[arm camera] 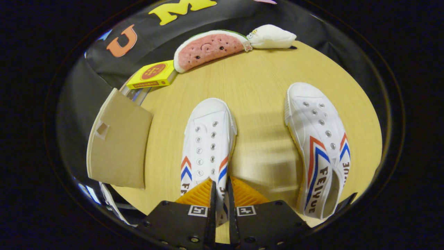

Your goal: Open the storage box then place both shoes into the box .Put the left shoe in first, then the right shoe, with the right side of both shoes facing outward in a uniform manner.

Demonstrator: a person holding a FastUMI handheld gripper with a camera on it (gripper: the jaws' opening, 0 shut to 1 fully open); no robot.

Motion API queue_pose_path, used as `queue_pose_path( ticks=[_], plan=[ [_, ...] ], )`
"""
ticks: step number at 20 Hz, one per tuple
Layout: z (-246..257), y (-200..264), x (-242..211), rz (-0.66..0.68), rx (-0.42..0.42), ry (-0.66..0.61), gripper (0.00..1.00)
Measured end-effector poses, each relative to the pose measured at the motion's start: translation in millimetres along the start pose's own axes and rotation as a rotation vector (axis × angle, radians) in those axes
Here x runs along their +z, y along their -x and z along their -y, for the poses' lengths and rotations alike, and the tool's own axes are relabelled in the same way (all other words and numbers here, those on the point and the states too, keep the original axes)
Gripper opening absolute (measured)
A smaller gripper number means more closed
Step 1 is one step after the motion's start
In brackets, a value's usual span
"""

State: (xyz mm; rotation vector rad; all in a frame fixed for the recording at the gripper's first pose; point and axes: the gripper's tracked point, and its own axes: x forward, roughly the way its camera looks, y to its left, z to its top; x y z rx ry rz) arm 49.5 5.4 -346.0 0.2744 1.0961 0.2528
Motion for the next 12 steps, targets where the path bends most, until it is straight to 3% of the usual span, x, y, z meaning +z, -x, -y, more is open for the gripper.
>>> queue_pose_path(
  ticks=[1, 12],
  plan=[
    [1.9, -5.6, -2.4, -0.006, 0.004, -0.009, 0.03],
    [-39.7, 29.2, 12.1, 0.063, 0.045, -0.032, 0.03]
  ],
)
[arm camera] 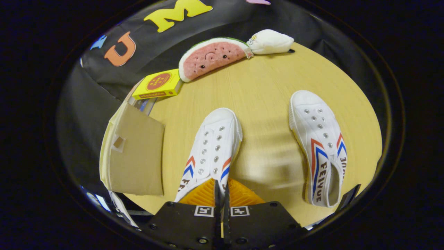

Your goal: Open the storage box then place both shoes into the box .Put the left shoe in first, then the right shoe, with the right side of both shoes facing outward in a uniform manner.

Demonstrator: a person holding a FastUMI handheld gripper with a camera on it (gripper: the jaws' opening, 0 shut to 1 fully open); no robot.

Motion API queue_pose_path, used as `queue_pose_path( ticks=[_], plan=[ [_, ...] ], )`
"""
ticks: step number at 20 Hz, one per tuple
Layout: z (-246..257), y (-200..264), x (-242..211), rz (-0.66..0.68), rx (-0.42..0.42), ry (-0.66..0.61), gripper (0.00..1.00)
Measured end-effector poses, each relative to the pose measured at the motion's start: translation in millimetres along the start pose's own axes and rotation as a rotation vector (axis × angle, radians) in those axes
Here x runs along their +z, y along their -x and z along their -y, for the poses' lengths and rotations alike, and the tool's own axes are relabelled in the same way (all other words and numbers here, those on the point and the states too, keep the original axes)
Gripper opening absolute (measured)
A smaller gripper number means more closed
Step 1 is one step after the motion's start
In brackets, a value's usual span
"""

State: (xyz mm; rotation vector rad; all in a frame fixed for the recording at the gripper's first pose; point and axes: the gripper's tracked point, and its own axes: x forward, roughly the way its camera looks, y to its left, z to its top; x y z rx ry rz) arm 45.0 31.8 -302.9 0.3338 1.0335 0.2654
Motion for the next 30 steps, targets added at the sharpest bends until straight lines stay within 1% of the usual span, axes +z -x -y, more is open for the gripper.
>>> queue_pose_path(
  ticks=[4, 8, 13, 16, 19, 23, 26, 30],
  plan=[
    [-32.3, 23.8, 13.6, 0.045, 0.02, 0.024, 0.02],
    [-74.4, 47.7, 23.7, 0.075, 0.061, 0.016, 0.03],
    [-152.2, 89.5, 37.7, 0.125, 0.144, 0.033, 0.03],
    [-202.5, 100.2, 46.4, 0.169, 0.179, 0.053, 0.02],
    [-244.5, 94.0, 45.4, 0.19, 0.186, 0.075, 0.02],
    [-291.0, 68.5, 30.1, 0.17, 0.201, 0.077, 0.03],
    [-318.4, 44.9, 15.4, 0.155, 0.197, 0.097, 0.03],
    [-341.1, 16.2, 1.6, 0.141, 0.179, 0.125, 0.02]
  ],
)
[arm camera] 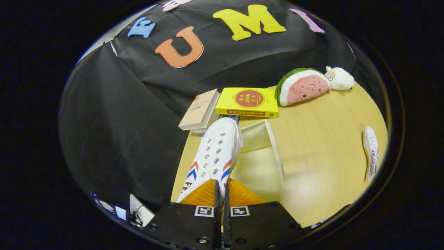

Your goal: Open the storage box then place both shoes into the box .Put the left shoe in first, then the right shoe, with the right side of both shoes facing outward in a uniform manner.

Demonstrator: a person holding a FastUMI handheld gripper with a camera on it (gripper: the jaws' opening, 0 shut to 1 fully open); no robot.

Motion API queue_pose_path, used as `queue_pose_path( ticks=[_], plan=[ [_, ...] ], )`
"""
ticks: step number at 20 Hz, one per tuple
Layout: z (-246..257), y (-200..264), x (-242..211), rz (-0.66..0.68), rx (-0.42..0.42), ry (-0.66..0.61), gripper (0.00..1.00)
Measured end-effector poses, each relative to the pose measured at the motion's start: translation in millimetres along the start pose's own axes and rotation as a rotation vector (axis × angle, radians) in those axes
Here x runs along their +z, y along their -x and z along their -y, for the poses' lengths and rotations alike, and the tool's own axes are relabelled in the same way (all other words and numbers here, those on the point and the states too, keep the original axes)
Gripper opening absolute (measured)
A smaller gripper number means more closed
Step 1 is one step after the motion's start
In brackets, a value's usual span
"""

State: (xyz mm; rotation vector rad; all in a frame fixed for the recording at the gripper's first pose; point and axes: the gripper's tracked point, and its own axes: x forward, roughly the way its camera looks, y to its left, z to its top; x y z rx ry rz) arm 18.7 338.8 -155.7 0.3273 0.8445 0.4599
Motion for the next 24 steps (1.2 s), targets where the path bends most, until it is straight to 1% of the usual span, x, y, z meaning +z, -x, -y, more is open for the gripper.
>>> queue_pose_path(
  ticks=[3, 5, 7, 12, 15, 21, 22, 23, 24],
  plan=[
    [-3.3, -18.0, -8.0, 0.011, -0.026, 0.026, 0.03],
    [-7.5, -25.8, -12.7, 0.013, -0.028, 0.02, 0.02],
    [-10.0, -31.8, -12.0, 0.028, -0.035, 0.041, 0.02],
    [-12.9, -37.6, -21.9, 0.042, -0.041, 0.091, 0.02],
    [-11.2, -42.0, -28.1, 0.03, -0.031, 0.096, 0.03],
    [-10.0, -43.6, -31.5, 0.035, -0.049, 0.112, 0.02],
    [-11.9, -45.0, -34.3, 0.023, -0.028, 0.104, 0.02],
    [-10.1, -53.5, -39.8, 0.005, -0.029, 0.092, 0.1],
    [-7.8, -52.0, -41.5, -0.014, -0.023, 0.085, 0.15]
  ],
)
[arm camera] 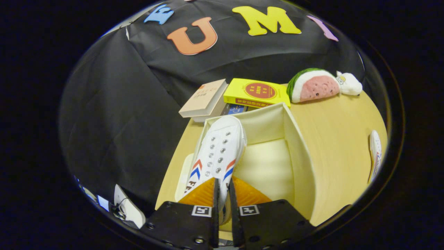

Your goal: Open the storage box then place both shoes into the box .Put the left shoe in first, then the right shoe, with the right side of both shoes facing outward in a uniform manner.

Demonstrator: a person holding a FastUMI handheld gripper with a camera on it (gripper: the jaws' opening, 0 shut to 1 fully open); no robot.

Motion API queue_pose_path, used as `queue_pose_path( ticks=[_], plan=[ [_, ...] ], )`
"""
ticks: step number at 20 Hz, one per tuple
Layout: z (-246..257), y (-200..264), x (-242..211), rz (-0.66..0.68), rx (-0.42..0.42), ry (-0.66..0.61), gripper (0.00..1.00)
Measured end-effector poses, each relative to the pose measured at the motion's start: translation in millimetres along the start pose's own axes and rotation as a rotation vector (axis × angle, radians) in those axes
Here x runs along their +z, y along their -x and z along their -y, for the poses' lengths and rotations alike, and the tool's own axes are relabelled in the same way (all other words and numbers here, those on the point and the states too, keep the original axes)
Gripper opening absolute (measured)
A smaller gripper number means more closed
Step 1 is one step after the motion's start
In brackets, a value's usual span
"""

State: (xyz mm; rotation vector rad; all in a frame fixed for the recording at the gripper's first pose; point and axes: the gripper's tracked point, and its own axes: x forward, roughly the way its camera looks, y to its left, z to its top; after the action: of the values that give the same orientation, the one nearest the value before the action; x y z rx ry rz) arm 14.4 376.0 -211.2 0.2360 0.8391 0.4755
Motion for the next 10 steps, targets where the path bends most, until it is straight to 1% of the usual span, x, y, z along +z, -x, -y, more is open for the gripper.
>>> queue_pose_path(
  ticks=[4, 7, 10],
  plan=[
    [1.5, 13.9, 13.8, 0.03, 0.029, 0.025, 0.91],
    [7.7, 37.6, 31.2, 0.086, 0.035, 0.052, 0.91],
    [22.6, 70.2, 53.0, 0.18, 0.02, 0.131, 0.91]
  ],
)
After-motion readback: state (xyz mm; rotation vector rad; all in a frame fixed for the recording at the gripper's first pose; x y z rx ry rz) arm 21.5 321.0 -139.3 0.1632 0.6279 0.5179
